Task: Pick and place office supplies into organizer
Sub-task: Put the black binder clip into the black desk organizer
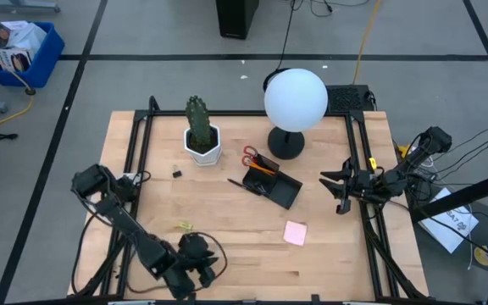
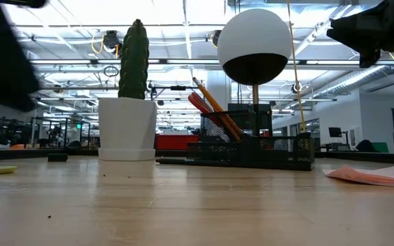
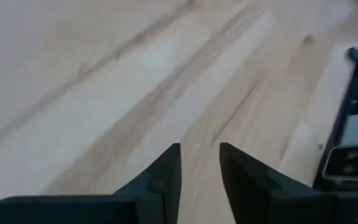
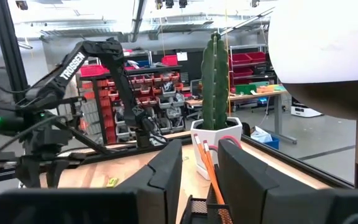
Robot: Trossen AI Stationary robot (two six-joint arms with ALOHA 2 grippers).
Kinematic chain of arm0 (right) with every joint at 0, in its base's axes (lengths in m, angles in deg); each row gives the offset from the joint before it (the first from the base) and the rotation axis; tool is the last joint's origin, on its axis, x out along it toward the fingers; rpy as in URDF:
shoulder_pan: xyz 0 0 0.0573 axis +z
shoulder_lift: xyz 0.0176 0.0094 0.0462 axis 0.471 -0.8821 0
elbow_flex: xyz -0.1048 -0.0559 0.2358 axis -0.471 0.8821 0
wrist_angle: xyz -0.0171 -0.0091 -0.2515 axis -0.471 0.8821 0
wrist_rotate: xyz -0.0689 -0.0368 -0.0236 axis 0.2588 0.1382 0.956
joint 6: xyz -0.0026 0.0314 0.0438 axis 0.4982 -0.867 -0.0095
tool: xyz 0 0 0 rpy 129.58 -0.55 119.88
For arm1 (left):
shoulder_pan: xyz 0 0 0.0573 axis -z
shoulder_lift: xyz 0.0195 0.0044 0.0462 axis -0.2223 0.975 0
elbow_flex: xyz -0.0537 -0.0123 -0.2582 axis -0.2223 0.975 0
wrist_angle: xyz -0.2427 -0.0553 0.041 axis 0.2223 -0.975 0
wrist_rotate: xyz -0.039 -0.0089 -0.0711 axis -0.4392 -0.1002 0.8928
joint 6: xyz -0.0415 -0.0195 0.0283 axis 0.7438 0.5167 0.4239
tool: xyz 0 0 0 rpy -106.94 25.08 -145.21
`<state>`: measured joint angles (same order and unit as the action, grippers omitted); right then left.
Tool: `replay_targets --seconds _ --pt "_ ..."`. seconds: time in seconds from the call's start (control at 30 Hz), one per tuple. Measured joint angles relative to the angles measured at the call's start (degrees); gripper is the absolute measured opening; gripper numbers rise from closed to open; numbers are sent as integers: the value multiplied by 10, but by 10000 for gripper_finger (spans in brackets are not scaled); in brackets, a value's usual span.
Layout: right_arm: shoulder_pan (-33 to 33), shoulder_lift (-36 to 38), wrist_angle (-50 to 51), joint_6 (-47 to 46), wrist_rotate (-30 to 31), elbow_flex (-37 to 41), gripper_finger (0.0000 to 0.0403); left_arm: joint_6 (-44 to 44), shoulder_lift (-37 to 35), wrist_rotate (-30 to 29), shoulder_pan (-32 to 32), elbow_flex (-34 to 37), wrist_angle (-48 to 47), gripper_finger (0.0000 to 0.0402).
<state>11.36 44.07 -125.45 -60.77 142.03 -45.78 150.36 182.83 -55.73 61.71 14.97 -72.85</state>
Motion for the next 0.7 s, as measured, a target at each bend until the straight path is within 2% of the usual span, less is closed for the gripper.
replay_targets --seconds 0.27,0.33,0.53,0.7 --pt "0 0 0 0 0 0 100 164 61 67 62 -131 -270 122" --pt "0 0 0 0 0 0 100 191 64 87 71 -147 -302 122" --pt "0 0 0 0 0 0 100 203 66 76 83 -146 -324 123" --pt "0 0 0 0 0 0 100 234 68 101 86 -145 -387 123"
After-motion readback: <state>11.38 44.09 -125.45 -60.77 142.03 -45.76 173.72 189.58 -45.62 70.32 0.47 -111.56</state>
